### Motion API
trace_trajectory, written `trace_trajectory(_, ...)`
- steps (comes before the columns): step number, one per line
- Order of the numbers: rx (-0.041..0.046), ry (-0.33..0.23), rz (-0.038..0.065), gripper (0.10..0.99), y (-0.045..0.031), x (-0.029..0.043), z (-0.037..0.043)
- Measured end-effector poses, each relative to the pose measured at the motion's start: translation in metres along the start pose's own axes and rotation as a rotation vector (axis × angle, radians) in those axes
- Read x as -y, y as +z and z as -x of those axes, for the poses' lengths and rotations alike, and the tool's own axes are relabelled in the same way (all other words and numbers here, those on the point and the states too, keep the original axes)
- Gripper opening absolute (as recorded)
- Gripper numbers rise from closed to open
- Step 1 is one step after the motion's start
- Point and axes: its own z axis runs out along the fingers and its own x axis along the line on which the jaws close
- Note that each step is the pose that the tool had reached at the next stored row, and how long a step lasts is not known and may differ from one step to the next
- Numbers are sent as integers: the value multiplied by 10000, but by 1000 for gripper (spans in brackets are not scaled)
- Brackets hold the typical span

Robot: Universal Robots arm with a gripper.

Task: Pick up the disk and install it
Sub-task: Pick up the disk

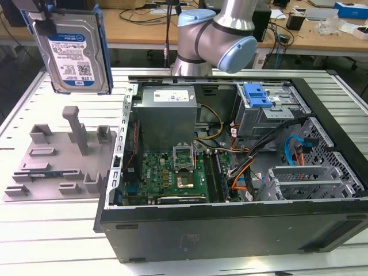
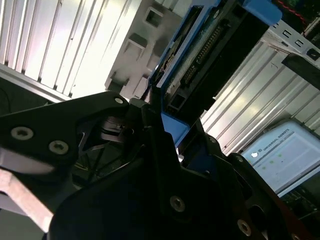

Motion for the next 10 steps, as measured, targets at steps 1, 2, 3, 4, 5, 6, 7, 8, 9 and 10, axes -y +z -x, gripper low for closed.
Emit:
trace_trajectory(1, 1, 0, -1, 369, 0, -1, -57)
trace_trajectory(2, 1, 1, -2, 369, -1, -1, -96)
trace_trajectory(3, 0, 1, -1, 369, -2, -1, -135)
trace_trajectory(4, -1, 0, 0, 369, -3, -1, -170)
trace_trajectory(5, 0, 1, -3, 369, -3, -1, -221)
trace_trajectory(6, -1, 2, -1, 369, -5, -2, -274)
trace_trajectory(7, -1, 2, -1, 369, -6, -2, -314)
trace_trajectory(8, -2, 0, -1, 369, -7, 1, -355)
trace_trajectory(9, -2, 0, -1, 369, -8, 8, -390)
trace_trajectory(10, -2, 2, -1, 369, -10, 27, -436)
